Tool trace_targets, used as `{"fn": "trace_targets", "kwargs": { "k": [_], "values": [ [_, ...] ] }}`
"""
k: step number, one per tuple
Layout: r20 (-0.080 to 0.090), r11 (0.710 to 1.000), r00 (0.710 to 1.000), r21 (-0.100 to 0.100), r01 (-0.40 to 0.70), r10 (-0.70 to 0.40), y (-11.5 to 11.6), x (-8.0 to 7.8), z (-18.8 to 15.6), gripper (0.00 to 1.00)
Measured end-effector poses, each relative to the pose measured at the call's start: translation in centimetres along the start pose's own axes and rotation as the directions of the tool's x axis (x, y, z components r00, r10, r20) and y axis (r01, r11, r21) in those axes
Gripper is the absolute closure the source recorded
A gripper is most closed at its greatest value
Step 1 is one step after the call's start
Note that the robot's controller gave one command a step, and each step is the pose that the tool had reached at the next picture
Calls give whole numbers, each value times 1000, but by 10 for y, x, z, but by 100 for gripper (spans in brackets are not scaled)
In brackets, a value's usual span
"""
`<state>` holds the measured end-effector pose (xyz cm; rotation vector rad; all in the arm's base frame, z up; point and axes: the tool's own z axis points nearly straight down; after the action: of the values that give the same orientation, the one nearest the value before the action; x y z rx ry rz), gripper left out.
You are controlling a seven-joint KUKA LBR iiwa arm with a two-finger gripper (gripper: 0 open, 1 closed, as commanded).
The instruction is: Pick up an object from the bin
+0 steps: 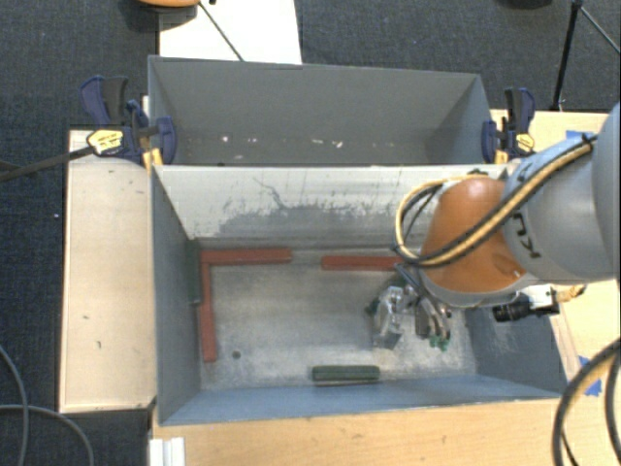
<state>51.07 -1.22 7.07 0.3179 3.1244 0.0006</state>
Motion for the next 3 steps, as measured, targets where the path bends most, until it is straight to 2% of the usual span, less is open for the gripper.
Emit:
{"fn": "trace_targets", "kwargs": {
  "k": [1, 2, 3],
  "values": [
    [0, 1000, 1000, 1, -20, 20, 14, -19, -14, 100],
    [2, 994, 994, 1, 106, -106, -115, -21, -36, 0],
    [2, 995, 995, 1, 103, -103, -119, -20, -38, 0]
  ]
}}
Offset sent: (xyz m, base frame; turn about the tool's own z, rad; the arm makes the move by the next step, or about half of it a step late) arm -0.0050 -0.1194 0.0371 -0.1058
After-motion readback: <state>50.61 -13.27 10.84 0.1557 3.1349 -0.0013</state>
